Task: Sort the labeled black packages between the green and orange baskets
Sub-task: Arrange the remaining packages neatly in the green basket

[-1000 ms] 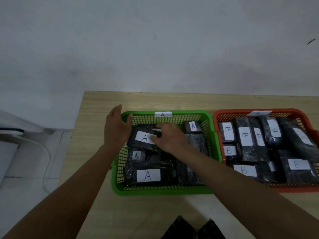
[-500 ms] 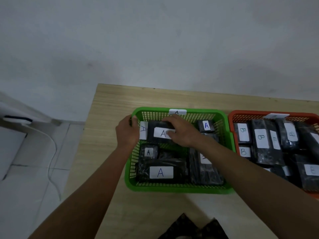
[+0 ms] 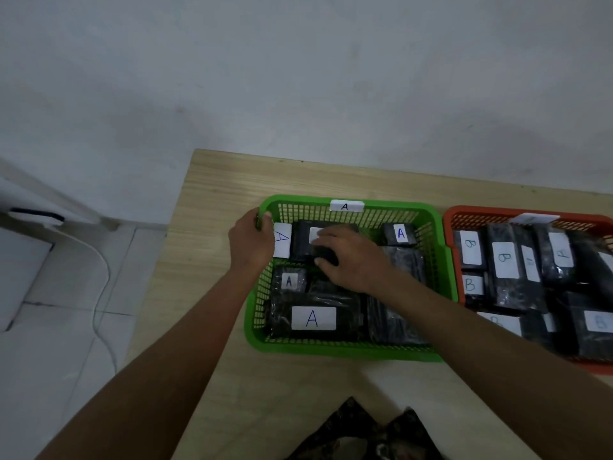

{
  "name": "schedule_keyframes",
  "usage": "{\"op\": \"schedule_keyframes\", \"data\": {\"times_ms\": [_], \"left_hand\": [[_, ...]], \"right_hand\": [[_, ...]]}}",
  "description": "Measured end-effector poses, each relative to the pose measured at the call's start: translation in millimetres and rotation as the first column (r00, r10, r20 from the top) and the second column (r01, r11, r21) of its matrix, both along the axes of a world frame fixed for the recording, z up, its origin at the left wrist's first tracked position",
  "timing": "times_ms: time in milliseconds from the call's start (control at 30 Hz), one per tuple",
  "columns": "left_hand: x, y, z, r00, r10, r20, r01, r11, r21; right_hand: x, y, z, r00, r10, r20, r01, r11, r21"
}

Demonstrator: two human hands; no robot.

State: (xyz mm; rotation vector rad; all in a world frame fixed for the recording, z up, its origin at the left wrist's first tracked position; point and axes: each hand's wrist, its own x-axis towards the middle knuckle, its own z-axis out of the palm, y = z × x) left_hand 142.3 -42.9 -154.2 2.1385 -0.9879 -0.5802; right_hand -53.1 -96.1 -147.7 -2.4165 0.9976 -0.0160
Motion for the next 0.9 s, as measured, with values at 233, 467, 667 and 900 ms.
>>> {"op": "schedule_keyframes", "data": {"times_ms": [233,467,667,900], "left_hand": [[-8.9,20.2,9.8,0.998,-0.047,0.034,0.048,0.998,-0.040],[-35.4,36.7,18.6,0.954,-0.186,0.234,0.213,0.972,-0.097],[-57.7,37.5,24.2,0.967,-0.243,0.079,0.253,0.952,-0.172],[-78.0,50.6,-4.8,0.784,-0.617,0.067,0.603,0.784,0.150]], "right_hand": [[-19.2,32.8,16.9,0.974,0.162,-0.161,-0.110,0.950,0.293],[-41.7,39.6,36.4,0.996,-0.091,0.004,0.079,0.883,0.462],[-94.2,25.4,58.2,0.938,-0.337,0.077,0.276,0.865,0.420],[-121.7,43.5,42.6,0.776,-0.627,0.069,0.599,0.767,0.230]]}}
